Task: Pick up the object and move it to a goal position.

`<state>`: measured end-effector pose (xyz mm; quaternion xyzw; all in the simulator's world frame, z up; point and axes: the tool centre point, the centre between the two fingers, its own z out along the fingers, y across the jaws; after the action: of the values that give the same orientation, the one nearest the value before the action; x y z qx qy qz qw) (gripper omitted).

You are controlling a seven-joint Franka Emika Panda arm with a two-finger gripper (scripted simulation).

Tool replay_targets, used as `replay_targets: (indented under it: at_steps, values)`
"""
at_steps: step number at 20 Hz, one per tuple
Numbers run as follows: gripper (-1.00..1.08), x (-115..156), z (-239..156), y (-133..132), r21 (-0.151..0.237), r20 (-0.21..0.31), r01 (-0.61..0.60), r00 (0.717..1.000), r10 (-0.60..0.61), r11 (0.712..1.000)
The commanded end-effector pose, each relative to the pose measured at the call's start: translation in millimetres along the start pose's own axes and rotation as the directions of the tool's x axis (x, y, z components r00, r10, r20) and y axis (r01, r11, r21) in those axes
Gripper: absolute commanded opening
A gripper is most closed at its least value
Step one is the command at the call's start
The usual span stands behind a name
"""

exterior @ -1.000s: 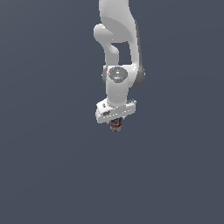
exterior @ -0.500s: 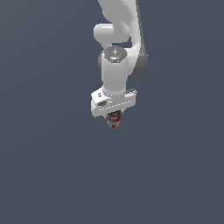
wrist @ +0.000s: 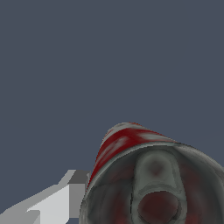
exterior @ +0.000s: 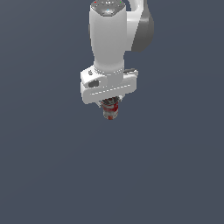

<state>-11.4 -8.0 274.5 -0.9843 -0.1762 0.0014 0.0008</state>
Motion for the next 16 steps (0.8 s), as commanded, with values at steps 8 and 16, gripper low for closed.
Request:
replay_targets:
  at_steps: [8, 16]
  values:
    - [-1.00, 12.2, -94.0, 20.5, -0.001, -0.003, 0.000, 1.000, 0.000, 1.000]
    - [-1.00, 21.1, -153.0, 33.8, -0.002, -0.003, 0.000, 1.000, 0.000, 1.000]
